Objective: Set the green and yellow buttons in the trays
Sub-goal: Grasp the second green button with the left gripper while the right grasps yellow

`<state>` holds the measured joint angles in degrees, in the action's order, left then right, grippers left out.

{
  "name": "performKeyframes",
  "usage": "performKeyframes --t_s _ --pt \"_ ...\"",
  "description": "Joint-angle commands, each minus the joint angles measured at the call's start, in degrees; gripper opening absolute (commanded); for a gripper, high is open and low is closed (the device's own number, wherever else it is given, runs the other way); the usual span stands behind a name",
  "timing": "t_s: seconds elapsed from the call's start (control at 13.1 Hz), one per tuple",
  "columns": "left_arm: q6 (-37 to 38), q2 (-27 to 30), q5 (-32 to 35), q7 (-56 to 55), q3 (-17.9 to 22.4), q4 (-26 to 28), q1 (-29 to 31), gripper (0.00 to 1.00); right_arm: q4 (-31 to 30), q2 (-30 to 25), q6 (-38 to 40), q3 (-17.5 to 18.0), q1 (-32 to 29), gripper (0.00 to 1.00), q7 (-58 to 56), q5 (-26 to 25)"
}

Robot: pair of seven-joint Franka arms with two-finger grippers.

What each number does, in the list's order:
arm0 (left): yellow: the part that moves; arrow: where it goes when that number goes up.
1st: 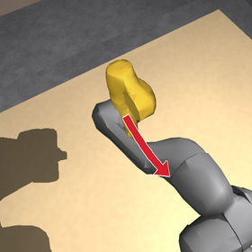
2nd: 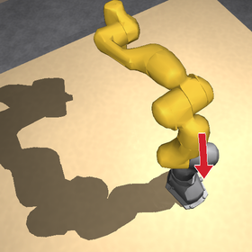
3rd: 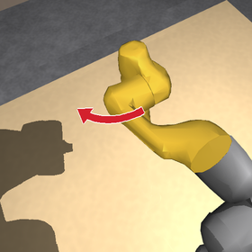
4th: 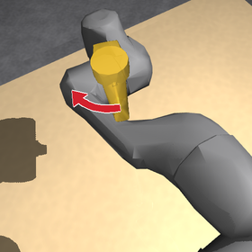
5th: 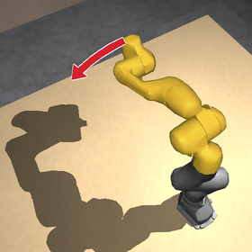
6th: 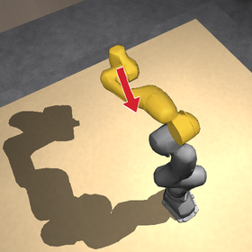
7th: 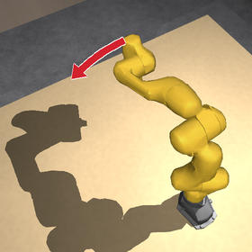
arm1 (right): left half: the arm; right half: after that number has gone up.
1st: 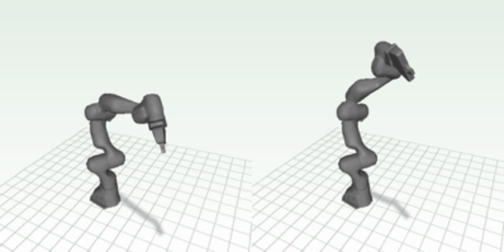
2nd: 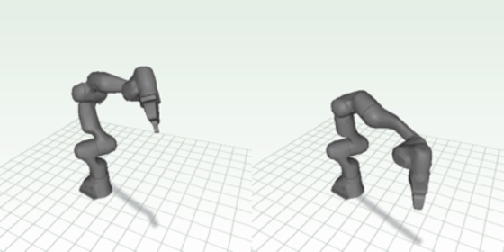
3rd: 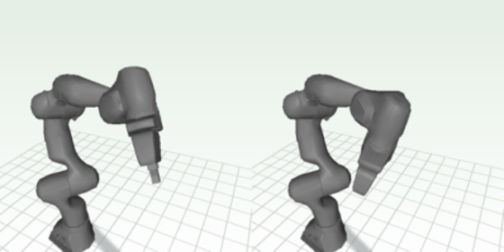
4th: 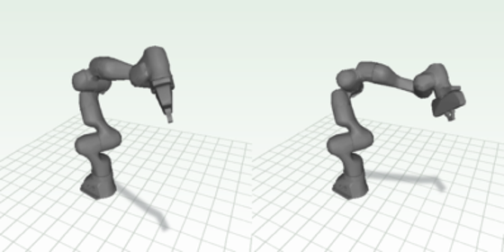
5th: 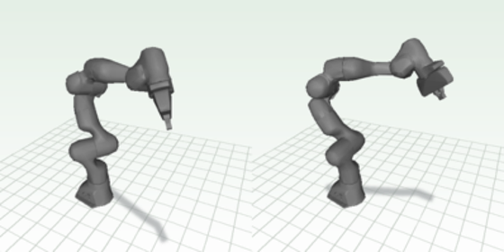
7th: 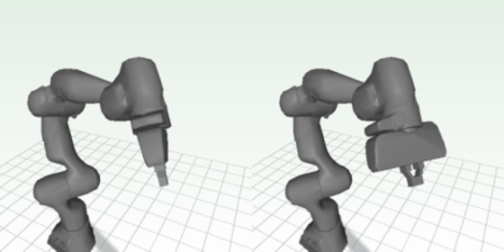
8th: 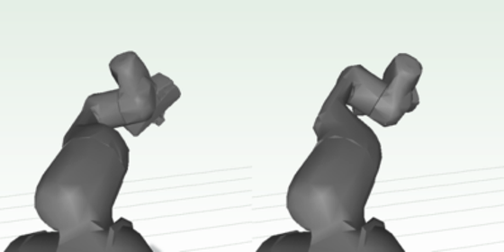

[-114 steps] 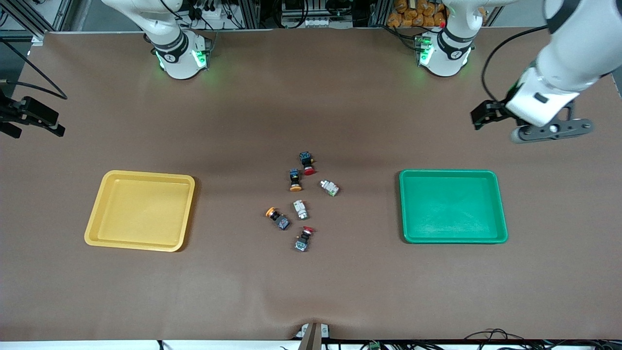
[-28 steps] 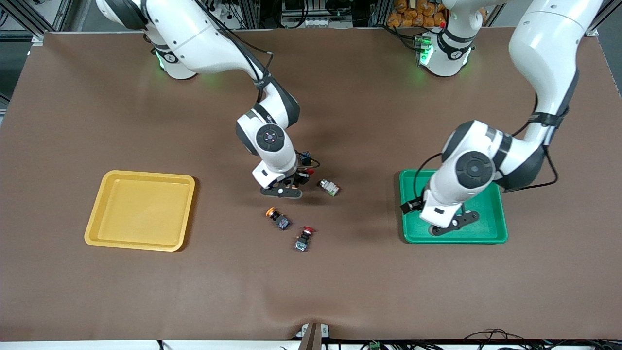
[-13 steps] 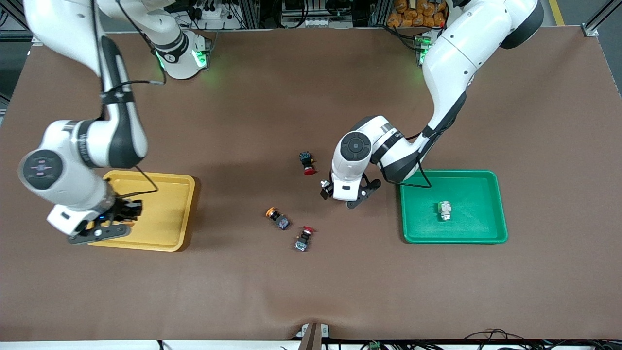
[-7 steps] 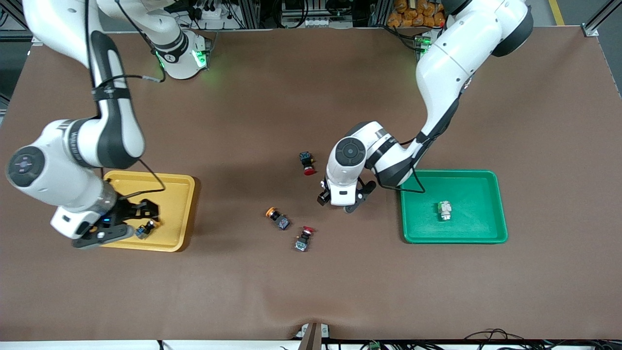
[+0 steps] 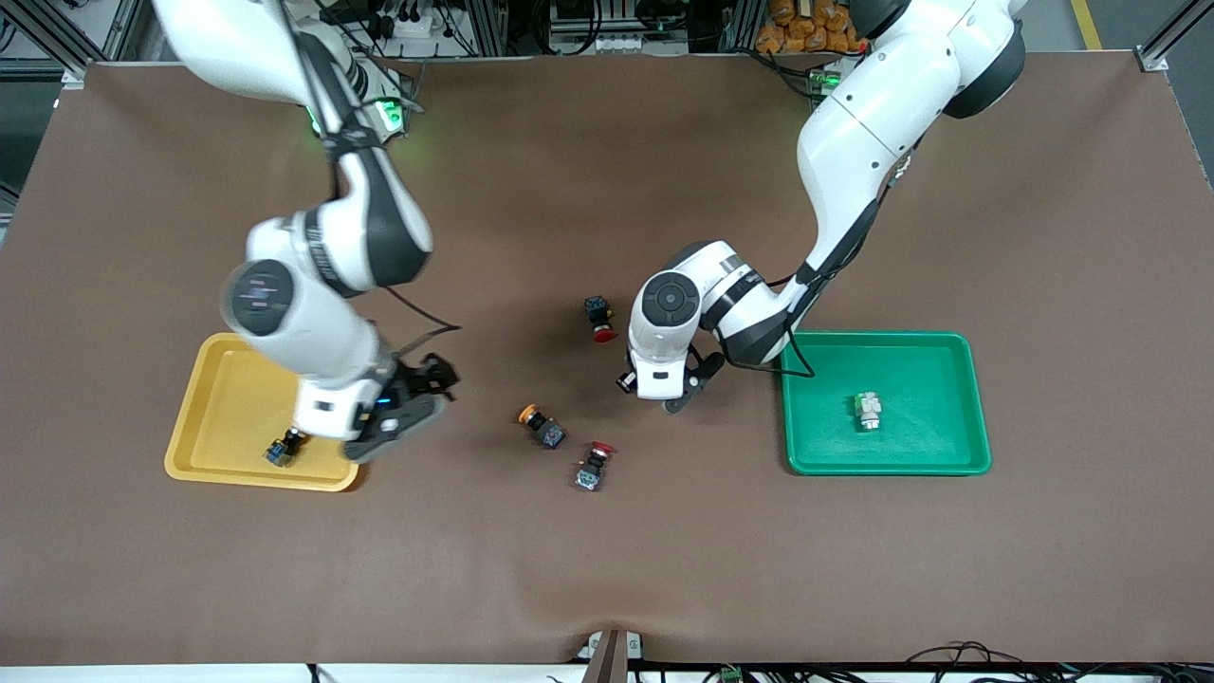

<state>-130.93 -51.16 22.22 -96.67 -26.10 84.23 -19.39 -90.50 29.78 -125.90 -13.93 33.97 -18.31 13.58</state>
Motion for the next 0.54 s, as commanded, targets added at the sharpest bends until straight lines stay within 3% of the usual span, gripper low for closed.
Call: performKeyframes --t_s 0.0,0.23,0.46 --pt "-0.12 0.62 1.32 1.39 0.44 -0.91 0.14 0.00 2.08 7.02 -7.91 -0.48 3.54 1.00 -0.85 1.18" --pt "0.41 2.81 3.43 1.83 0.35 -0.83 2.94 0.00 2.08 11.07 -18.30 3.90 3.47 1.00 -0.32 2.06" --pt "1.28 5.18 3.44 7.08 0.35 -0.74 6.97 0.00 1.99 14.24 -23.67 4.97 4.34 1.00 -0.67 6.36"
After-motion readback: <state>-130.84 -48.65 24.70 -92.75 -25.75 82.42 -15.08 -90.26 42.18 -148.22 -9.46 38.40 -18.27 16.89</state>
